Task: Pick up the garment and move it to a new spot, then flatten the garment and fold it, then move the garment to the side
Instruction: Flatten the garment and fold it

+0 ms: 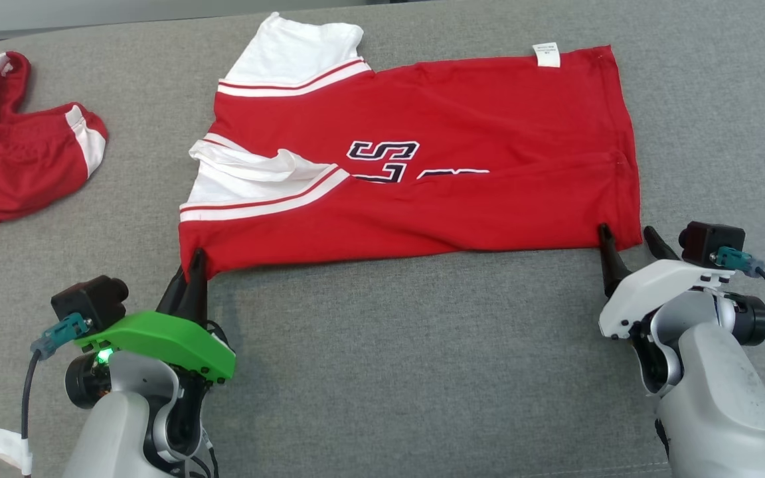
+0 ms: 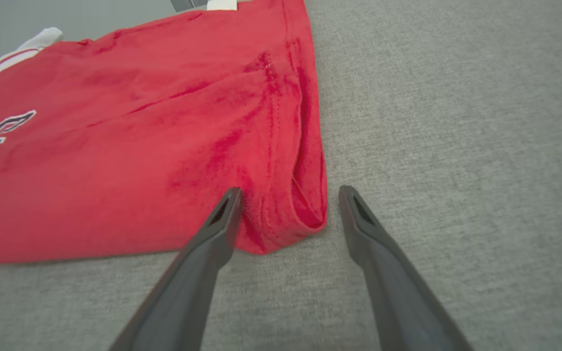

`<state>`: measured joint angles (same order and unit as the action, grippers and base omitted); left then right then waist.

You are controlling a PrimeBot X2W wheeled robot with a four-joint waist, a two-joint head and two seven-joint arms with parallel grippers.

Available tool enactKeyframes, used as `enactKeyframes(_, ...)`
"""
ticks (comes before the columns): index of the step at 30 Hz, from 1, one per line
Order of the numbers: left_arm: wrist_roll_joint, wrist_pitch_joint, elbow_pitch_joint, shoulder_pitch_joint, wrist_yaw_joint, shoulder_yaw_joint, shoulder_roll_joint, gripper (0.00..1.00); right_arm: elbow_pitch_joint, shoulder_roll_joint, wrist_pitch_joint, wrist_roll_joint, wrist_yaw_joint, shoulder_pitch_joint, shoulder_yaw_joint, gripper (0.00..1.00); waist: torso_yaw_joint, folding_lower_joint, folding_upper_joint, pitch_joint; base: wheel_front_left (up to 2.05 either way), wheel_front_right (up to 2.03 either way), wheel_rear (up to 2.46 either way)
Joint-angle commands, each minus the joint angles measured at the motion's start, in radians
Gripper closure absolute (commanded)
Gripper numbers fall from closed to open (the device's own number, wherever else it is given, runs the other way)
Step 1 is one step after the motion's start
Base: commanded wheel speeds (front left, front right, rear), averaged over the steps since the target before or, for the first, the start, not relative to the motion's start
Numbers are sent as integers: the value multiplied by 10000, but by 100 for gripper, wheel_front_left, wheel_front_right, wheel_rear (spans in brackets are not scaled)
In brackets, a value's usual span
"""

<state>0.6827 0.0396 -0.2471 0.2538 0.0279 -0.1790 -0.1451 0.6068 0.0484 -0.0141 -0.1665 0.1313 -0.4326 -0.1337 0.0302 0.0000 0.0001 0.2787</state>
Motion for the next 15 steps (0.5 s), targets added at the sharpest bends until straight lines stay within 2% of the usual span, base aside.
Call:
enactKeyframes(1,-59,-27,116,-152,75,9,-106,100,197,38,27,-84,-11,-176,36,18,51,0,-1,-62,0,0,0)
enactKeyframes(2,-66,-9,178,-181,80,-2,-113,100,326,36,23,-144,-11,-232,49,50,55,0,-1,-84,0,0,0)
enactKeyframes(3,-77,9,258,-216,101,-18,-117,100,472,36,-13,-208,-11,-293,59,63,54,0,-1,-122,0,0,0)
enactKeyframes(4,-81,26,313,-251,95,-34,-123,100,592,36,-35,-252,-11,-345,58,69,49,0,-1,-158,0,0,0)
enactKeyframes(5,-83,61,366,-282,109,-49,-138,100,713,35,-83,-296,-11,-418,60,82,37,0,-1,-202,0,0,0)
enactKeyframes(6,-96,87,423,-317,117,-59,-166,100,802,35,-150,-373,-11,-492,54,100,17,0,-1,-250,0,0,0)
enactKeyframes(10,-137,167,710,-435,147,-79,-310,100,805,37,-476,-695,-11,-603,107,100,-63,0,-1,-425,0,0,0)
enactKeyframes(15,-258,359,1370,-754,195,-83,-654,100,106,41,-686,-1087,-12,-164,22,100,-158,0,-1,-667,0,0,0)
